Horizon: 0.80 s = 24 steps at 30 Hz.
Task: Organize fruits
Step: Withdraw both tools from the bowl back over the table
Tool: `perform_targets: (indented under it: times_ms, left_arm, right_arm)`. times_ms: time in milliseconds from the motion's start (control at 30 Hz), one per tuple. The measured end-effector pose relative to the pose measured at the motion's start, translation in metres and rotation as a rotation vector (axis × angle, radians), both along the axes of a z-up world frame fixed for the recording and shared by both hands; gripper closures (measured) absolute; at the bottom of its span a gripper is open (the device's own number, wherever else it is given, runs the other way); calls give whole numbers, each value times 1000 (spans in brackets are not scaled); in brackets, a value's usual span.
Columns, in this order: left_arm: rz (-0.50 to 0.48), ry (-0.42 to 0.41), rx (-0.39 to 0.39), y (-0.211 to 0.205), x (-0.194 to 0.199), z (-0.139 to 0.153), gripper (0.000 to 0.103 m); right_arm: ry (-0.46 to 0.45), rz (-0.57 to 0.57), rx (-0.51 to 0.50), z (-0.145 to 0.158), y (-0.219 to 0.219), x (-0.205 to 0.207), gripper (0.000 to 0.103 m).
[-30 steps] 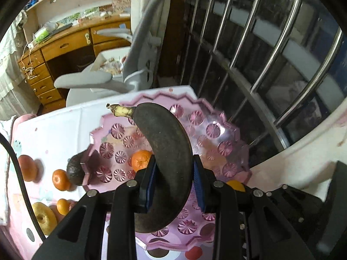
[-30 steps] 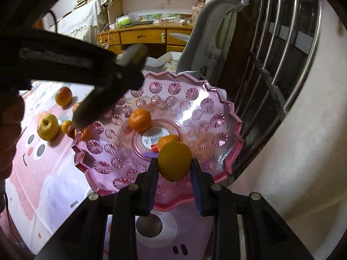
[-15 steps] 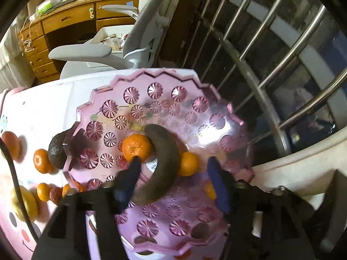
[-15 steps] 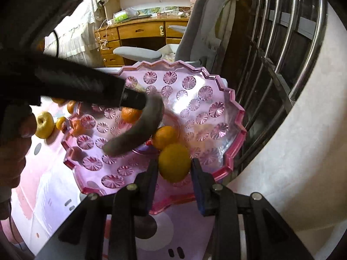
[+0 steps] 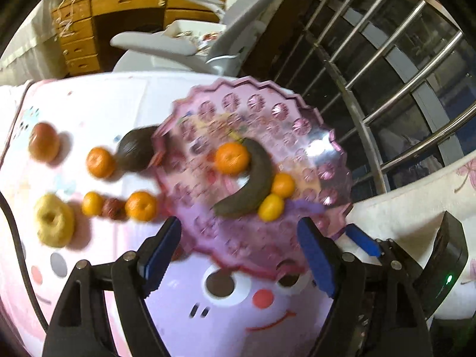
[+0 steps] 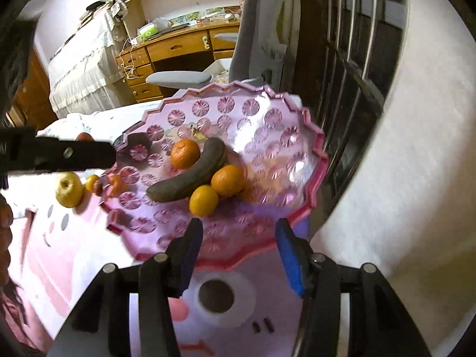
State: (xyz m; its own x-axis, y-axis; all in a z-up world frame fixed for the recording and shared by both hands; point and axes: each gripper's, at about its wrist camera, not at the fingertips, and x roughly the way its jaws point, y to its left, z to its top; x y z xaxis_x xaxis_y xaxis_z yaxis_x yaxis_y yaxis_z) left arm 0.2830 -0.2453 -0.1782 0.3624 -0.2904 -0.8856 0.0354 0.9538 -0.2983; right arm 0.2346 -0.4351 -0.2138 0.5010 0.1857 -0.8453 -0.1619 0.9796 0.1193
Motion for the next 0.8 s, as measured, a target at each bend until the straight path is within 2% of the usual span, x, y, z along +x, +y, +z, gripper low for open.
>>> perform_targets:
  times_ms: [200, 467, 800]
  left_arm:
    - [59, 48, -8, 38, -33, -6, 23]
    - [111, 111, -4, 89, -75, -17, 22]
    - [73, 119, 22, 152, -104, -10, 18]
  right_arm:
    - [61, -24, 35, 5, 6, -19, 52]
    - [144, -24, 84, 10, 34, -39, 52]
    - [254, -114, 146, 4, 81, -63, 52]
